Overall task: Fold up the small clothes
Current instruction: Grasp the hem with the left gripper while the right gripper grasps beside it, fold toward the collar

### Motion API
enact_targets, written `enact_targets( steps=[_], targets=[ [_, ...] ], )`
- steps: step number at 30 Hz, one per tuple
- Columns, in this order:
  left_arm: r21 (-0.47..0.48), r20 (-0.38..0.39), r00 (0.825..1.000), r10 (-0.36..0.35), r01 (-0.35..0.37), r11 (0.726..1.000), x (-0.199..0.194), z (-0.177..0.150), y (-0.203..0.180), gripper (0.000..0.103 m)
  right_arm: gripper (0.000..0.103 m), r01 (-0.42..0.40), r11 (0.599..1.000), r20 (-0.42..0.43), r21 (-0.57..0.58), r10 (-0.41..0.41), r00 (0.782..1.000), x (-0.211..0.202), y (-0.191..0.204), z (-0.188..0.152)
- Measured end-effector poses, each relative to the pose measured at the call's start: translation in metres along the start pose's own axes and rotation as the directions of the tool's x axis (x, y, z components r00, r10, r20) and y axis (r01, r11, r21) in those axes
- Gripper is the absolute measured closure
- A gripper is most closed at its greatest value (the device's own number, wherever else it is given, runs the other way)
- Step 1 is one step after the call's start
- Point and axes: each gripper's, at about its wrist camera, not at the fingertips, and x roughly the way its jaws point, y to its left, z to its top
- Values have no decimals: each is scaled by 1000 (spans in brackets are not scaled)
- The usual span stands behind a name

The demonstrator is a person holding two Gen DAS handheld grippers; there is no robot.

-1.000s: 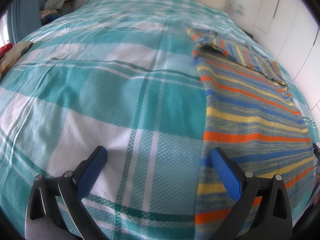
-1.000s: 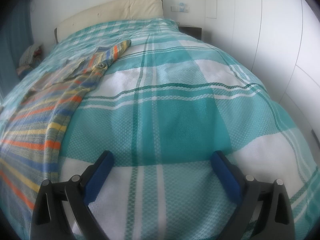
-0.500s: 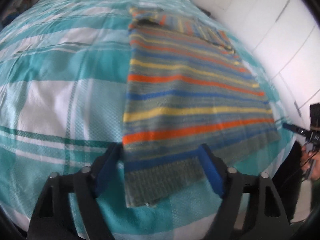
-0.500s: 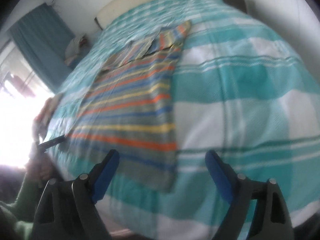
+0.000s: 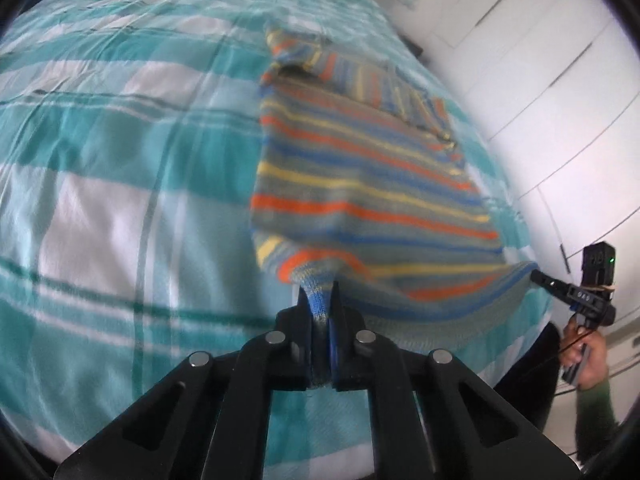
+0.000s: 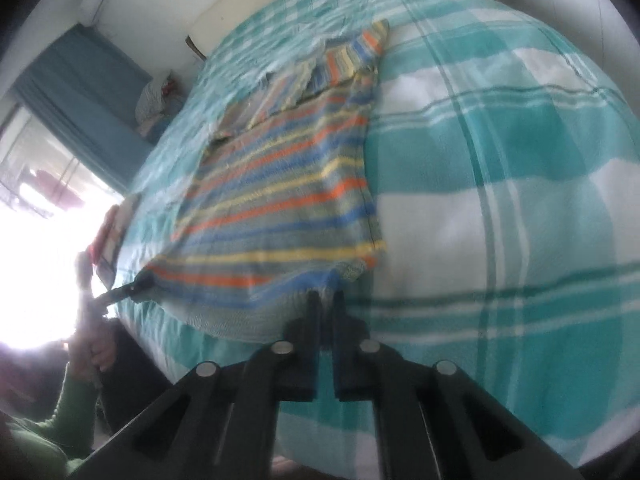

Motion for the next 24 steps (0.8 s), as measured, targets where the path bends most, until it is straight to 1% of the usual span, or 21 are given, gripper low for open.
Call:
enact_targets(
  steps=[2,3,4,5,7,9,12,14,15,16,17,18,19,20,21,22,24],
  targets=[
    [-31,22,999,-42,43,999,4,37,3,99,99,-1,1000,35,-8,1,999,6,-3,30],
    [-37,40,998,-56,57,998,10,62,4,99,99,9,1000,61,-16,-8,998,12,-5,50],
    [-33,53,997,-55,57,998,15,80,4,99,99,20,1000,87,-23,-18,996,20,-9,72],
    [-30,71,996,-47,49,998,23,108,4,99,99,34,999,112,-20,-32,993,28,-13,94],
    [-46,82,995,-51,55,997,42,154,8,99,99,39,999,148,-1,-39,988,46,-23,138],
    [-68,84,996,-37,42,997,64,199,11,99,99,57,998,175,21,-60,983,69,-34,186],
    [-112,102,995,0,11,994,97,259,18,99,99,86,996,183,30,-90,979,105,-44,253],
    [-119,138,990,33,-16,993,116,291,20,98,99,106,994,203,30,-110,973,129,-48,295],
    [-110,166,985,45,-27,994,127,308,21,94,98,99,995,212,24,-102,972,143,-51,312],
    [-115,171,982,74,-55,992,138,321,24,82,97,102,994,223,33,-107,969,154,-55,324],
    [-149,152,982,116,-93,984,147,329,29,71,89,111,991,234,68,-124,964,163,-61,333],
    [-202,124,981,152,-126,971,152,333,38,47,74,104,990,231,94,-123,965,167,-64,336],
    [-222,119,981,155,-126,967,152,332,43,39,68,88,990,230,106,-110,967,168,-66,336],
    [-221,135,982,135,-103,970,148,330,48,39,65,85,991,236,100,-106,966,164,-66,332],
    [-203,152,982,108,-75,976,139,321,52,35,65,79,994,245,80,-97,965,158,-64,326],
    [-186,153,983,98,-69,980,132,313,55,33,65,74,996,247,54,-85,965,153,-62,320],
    [-150,128,987,93,-74,986,122,294,59,32,65,85,996,204,-1,-83,975,142,-58,298]
  ],
)
